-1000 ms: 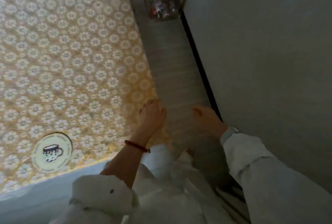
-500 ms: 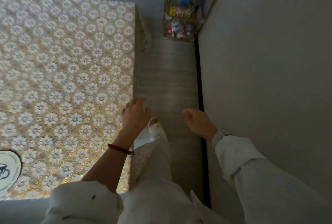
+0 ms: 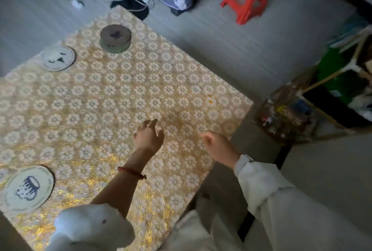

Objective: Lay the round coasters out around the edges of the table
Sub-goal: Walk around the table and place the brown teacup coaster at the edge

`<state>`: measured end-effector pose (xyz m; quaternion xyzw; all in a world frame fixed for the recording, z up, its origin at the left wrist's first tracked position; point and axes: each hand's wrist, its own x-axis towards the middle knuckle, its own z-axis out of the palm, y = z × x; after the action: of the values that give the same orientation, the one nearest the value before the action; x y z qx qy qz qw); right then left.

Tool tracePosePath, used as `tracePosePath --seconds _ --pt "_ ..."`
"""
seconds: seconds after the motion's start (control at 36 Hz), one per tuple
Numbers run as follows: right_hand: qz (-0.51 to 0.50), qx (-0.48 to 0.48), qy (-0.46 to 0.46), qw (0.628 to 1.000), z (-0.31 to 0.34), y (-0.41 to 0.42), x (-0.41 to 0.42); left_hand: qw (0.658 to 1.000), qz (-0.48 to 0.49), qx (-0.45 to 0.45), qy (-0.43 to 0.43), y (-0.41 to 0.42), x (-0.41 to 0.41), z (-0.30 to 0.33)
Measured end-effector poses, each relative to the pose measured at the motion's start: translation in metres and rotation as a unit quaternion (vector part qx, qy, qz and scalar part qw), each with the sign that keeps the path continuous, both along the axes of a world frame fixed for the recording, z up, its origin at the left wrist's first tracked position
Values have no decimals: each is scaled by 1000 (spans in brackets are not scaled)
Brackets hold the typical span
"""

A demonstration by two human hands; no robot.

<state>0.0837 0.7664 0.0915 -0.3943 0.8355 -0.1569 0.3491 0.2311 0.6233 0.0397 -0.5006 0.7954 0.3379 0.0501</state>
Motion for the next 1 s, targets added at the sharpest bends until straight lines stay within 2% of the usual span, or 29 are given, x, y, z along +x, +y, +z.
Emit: tracePosePath --seconds 0.17,0.28,0.42,0.5,0.61,0.67,0.81,0.86,0.92,1.0 --pt "122 -18 0 992 -11 -128 -27 993 109 34 -43 -88 19 -24" --pt "187 -40 2 981 -36 -224 -41 984 156 9 -82 -148 23 -46" --pt "222 -83 22 971 -64 -356 -46 973 182 -50 -134 -222 17 -79" --pt "230 -111 71 964 -84 -430 -46 965 213 -73 -136 -253 11 -99" --pt "192 -144 147 960 -110 -510 -46 951 247 -131 -134 -260 8 -121" --pt "191 -153 169 955 -117 -541 -45 944 261 -153 -134 -259 7 -126" --pt "227 -112 147 956 -134 -580 -49 934 269 -189 -141 -257 6 -128" --pt "235 -111 174 950 -138 -584 -53 934 270 -187 -140 -257 5 -127" --pt "224 -152 204 941 -138 -586 -54 934 269 -184 -149 -257 4 -125" --pt "242 -204 290 903 -134 -587 -55 931 266 -182 -169 -258 3 -124"
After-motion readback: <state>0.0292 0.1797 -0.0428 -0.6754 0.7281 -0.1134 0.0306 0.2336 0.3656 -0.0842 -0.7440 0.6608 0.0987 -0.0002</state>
